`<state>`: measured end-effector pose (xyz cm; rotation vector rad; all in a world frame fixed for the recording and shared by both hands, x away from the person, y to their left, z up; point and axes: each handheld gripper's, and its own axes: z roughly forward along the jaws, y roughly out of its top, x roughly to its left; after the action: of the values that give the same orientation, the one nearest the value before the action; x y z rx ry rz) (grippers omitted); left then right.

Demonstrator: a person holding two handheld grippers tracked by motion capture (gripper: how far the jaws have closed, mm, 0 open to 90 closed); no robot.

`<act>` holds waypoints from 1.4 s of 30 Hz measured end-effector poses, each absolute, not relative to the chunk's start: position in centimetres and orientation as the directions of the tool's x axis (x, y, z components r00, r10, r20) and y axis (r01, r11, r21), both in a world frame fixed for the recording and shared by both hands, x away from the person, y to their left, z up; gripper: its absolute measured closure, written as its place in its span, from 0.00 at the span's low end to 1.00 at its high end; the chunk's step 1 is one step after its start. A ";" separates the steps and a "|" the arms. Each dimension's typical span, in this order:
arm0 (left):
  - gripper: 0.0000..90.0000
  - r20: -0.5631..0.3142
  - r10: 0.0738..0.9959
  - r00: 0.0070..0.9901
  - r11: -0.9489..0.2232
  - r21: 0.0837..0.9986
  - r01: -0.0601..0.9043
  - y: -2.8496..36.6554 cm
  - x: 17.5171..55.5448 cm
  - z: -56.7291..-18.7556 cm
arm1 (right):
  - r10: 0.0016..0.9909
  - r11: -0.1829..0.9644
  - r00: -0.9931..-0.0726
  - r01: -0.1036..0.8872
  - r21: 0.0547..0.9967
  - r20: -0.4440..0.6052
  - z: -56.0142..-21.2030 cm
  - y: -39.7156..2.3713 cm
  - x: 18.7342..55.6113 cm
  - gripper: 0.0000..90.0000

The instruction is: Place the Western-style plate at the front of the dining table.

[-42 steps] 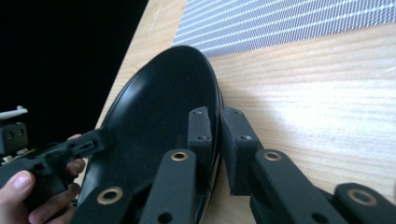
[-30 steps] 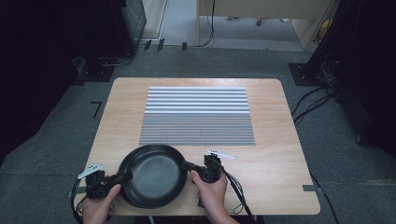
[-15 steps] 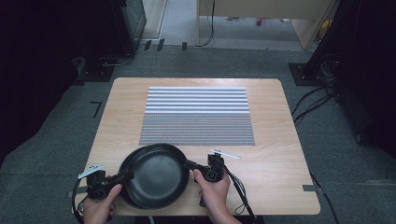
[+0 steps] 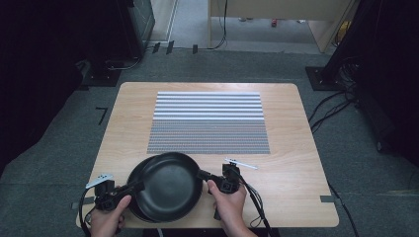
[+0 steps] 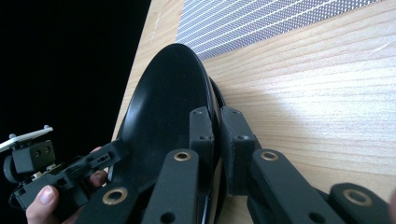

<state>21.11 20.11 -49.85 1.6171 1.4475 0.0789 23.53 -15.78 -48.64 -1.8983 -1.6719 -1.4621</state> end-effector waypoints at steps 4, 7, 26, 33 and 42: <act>0.73 -0.512 0.802 0.309 0.127 0.651 0.749 20.1 21.1 -49.8 | 0.591 -0.347 -0.131 0.849 0.397 0.796 -49.1 -16.0 23.7 0.93; 0.71 -0.525 0.794 0.309 0.135 0.646 0.751 20.3 21.2 -49.9 | 0.568 -0.359 -0.125 0.852 0.382 0.813 -49.4 -16.1 23.8 0.93; 0.88 -0.655 0.717 0.240 0.268 0.577 0.772 21.2 21.4 -49.7 | 0.511 -0.393 -0.115 0.850 0.350 0.852 -50.8 -16.4 24.2 0.94; 0.88 -0.671 0.698 0.251 0.272 0.573 0.773 20.7 21.8 -49.1 | 0.509 -0.391 -0.135 0.843 0.368 0.850 -50.3 -16.9 24.5 0.94; 0.89 -0.699 0.667 0.258 0.281 0.557 0.781 19.9 22.7 -47.9 | 0.531 -0.384 -0.160 0.830 0.405 0.832 -48.4 -17.9 25.1 0.94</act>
<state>22.67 19.87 -47.93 1.4297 1.4525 -0.1315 25.10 -17.92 -48.35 -1.8309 -1.5543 -1.5607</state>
